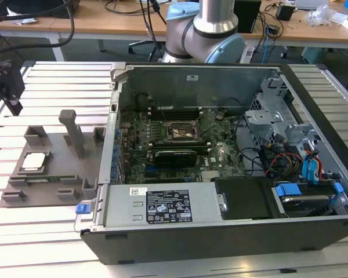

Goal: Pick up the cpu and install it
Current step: 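Pick up the cpu and move it towards the insertion slot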

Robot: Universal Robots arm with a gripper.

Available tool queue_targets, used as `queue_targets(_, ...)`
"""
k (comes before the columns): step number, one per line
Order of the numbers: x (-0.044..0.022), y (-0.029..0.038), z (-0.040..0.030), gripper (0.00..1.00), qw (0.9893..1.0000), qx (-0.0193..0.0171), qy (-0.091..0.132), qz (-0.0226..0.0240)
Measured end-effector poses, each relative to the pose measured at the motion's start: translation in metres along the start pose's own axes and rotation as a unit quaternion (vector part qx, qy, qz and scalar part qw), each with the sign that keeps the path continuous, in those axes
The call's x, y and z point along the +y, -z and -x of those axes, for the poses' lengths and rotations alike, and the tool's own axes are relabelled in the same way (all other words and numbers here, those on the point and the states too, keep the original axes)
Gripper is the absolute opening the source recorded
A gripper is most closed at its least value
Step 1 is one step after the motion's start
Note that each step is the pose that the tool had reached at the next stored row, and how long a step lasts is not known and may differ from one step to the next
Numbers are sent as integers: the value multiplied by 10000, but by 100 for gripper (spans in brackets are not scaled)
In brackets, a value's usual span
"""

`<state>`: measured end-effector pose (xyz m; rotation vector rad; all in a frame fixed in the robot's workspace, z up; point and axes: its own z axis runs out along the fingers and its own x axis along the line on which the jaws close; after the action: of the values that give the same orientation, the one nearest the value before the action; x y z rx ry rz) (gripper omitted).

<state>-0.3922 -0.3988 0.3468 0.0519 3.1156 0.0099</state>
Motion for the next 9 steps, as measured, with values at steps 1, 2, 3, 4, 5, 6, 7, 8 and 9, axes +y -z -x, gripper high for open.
queue_targets(1, 0, -4, 0, 66, 10000, 0, 0, 0)
queue_targets(2, 0, -7, 0, 66, 10000, 0, 0, 0)
queue_targets(3, 0, -13, 0, 66, 10000, 0, 0, 0)
queue_targets(4, 0, -17, 0, 66, 10000, 0, 0, 0)
queue_targets(5, 0, -20, -1, 66, 10000, 0, 0, 0)
queue_targets(6, 0, -24, -1, 66, 10000, 0, 0, 0)
queue_targets(7, 0, -26, -1, 66, 10000, 0, 0, 0)
queue_targets(8, 0, -31, -1, 66, 10000, 0, 0, 0)
queue_targets(9, 0, -34, -1, 66, 10000, 0, 0, 0)
